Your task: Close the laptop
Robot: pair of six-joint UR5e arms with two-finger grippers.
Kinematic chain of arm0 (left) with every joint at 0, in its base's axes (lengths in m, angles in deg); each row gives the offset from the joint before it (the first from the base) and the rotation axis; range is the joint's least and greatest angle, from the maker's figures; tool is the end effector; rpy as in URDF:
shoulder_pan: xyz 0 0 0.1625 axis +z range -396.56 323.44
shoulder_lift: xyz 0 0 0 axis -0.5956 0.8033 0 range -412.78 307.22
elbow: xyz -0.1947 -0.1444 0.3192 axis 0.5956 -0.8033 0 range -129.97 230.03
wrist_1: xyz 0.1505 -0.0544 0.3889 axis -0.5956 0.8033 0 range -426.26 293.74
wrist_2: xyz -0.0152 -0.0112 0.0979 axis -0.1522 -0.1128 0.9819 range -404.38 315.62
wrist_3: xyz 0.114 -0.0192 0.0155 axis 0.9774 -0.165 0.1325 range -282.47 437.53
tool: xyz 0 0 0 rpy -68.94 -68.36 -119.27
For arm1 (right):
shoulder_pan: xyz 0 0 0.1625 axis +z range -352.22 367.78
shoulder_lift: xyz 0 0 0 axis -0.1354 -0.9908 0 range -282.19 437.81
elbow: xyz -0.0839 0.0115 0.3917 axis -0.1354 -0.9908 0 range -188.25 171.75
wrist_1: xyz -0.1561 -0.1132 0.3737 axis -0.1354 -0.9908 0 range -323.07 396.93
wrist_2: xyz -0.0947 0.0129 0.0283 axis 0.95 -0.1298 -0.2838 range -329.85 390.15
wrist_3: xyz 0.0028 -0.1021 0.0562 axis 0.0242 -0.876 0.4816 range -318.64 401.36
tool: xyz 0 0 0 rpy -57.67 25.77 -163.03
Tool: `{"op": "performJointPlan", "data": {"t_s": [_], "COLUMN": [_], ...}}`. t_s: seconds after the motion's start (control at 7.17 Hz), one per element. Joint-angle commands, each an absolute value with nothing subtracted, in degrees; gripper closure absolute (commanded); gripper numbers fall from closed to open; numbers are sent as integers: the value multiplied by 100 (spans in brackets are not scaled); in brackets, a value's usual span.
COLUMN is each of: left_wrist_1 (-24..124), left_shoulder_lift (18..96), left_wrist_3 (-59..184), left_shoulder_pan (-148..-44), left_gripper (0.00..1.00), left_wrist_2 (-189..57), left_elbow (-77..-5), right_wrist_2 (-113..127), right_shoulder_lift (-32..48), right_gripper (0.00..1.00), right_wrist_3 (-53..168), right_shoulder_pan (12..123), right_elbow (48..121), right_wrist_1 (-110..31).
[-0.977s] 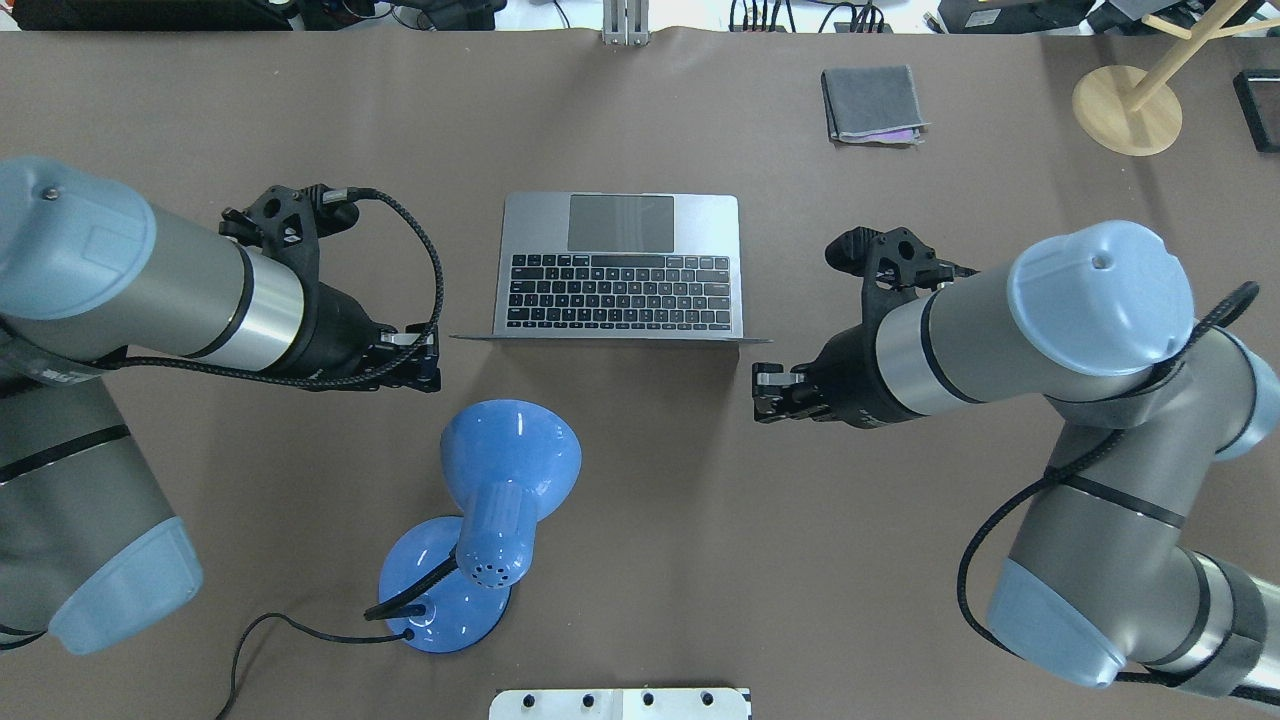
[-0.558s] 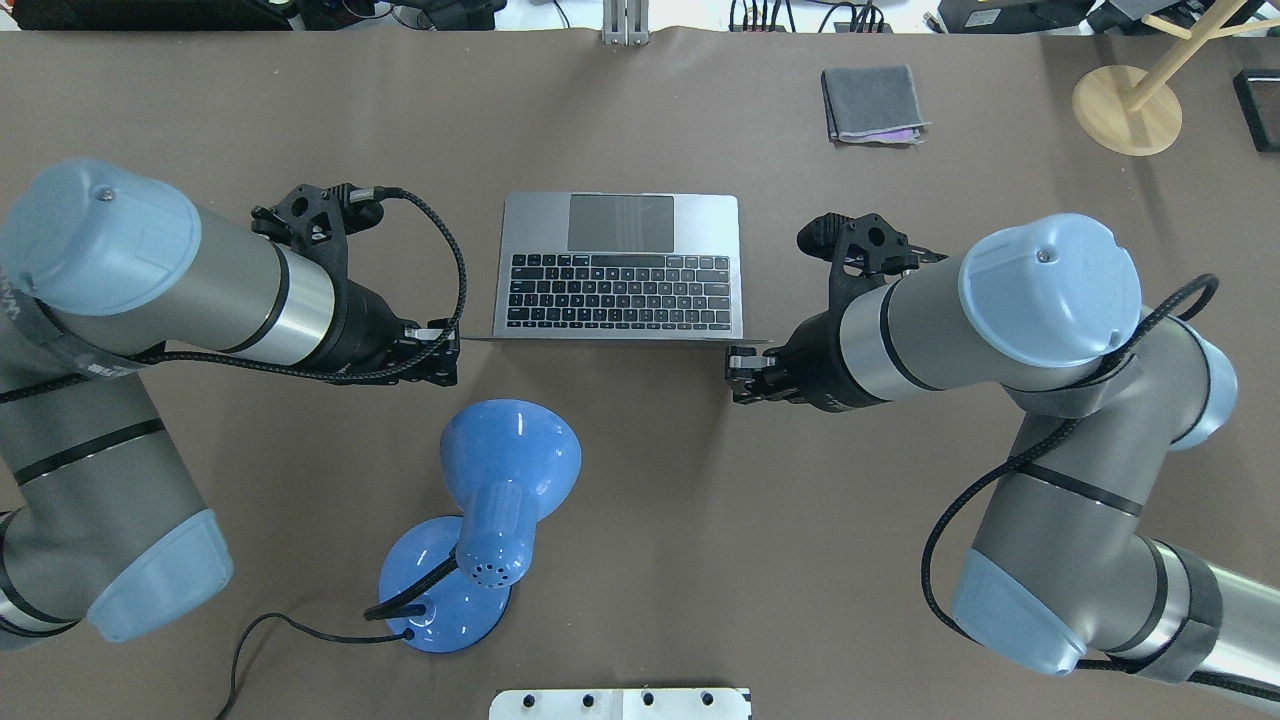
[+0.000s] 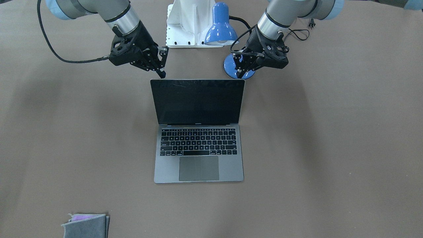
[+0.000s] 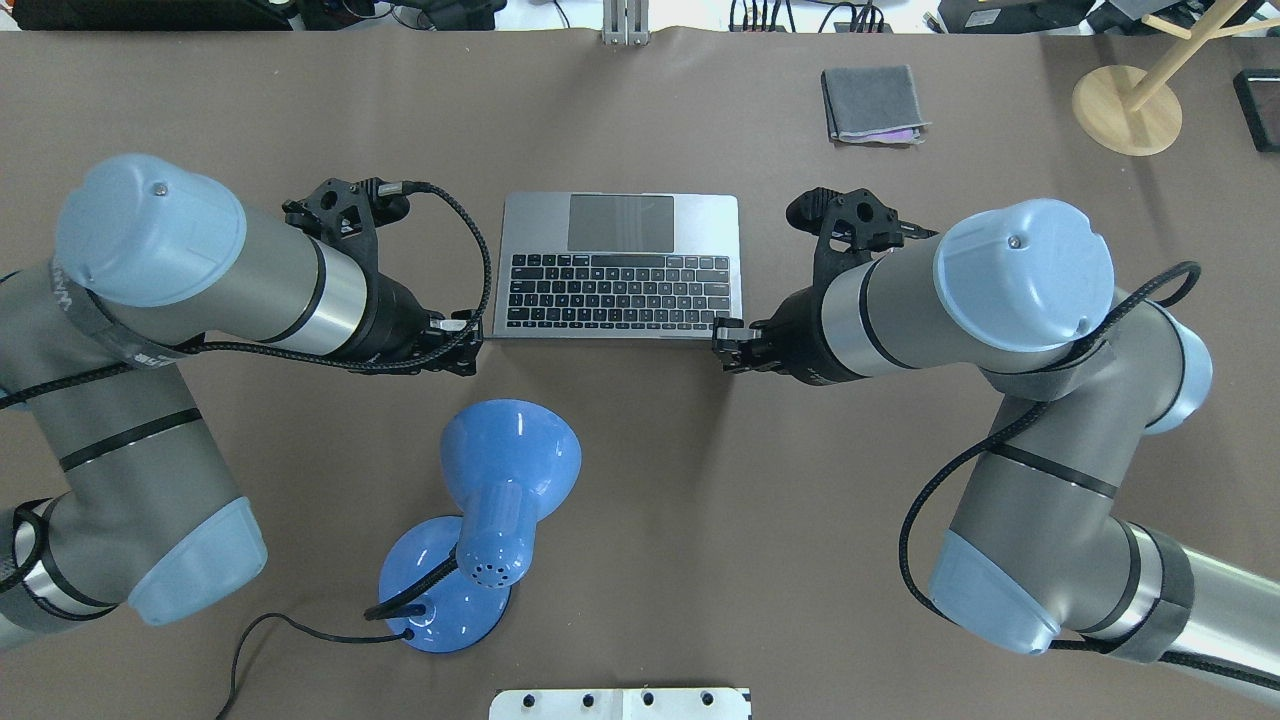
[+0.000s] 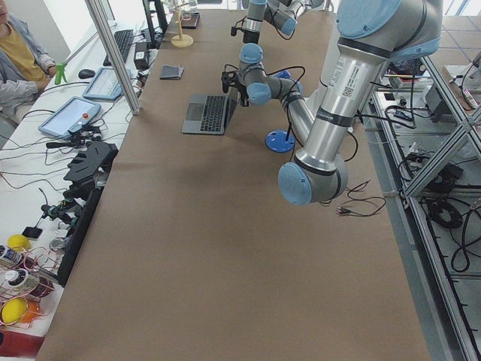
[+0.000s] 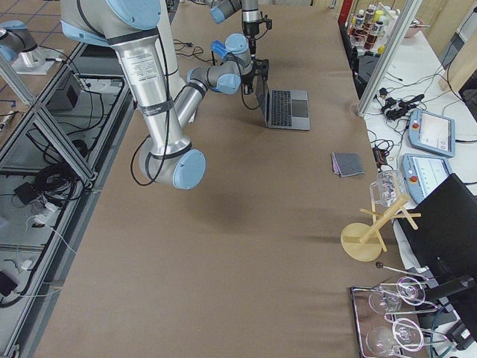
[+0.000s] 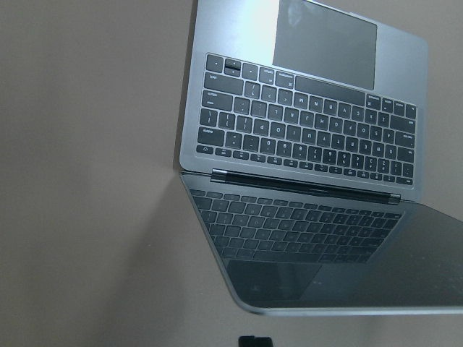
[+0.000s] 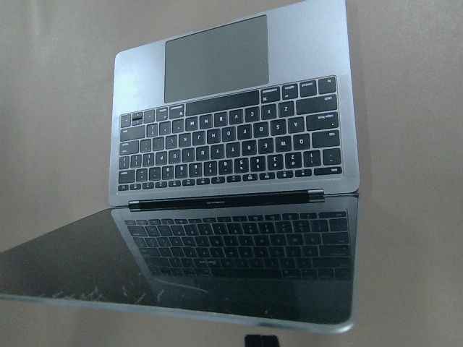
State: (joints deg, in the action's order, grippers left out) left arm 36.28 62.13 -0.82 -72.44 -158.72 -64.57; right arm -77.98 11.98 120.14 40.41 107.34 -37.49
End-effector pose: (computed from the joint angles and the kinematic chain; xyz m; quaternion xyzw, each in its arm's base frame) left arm 0.4105 -0.4023 0.1843 0.0378 0.5339 -0.0696 0.8418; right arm -0.4227 -0.3858 0.1792 0.0760 -0.5441 0.0708 0.8326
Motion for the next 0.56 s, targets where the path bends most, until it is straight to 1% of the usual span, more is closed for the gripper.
{"op": "performJointPlan", "data": {"t_s": [0.0, 0.42], "left_wrist_1": [3657, 3665], "left_shoulder_lift": [6322, 6473], "left_wrist_3": [-60, -8], "left_shoulder_pan": [-7250, -7285], "left_gripper": [100, 100], "left_wrist_2": [-15654, -15339], "left_elbow": [-6379, -6300], "right_wrist_2": [-7787, -7795], "right_shoulder_lift": [1224, 1426], "right_gripper": [100, 100], "right_wrist_3": [12002, 11976], "right_shoulder_pan": [4135, 4346], "right_elbow": [10680, 10487], "right_wrist_1": [-3751, -3751]}}
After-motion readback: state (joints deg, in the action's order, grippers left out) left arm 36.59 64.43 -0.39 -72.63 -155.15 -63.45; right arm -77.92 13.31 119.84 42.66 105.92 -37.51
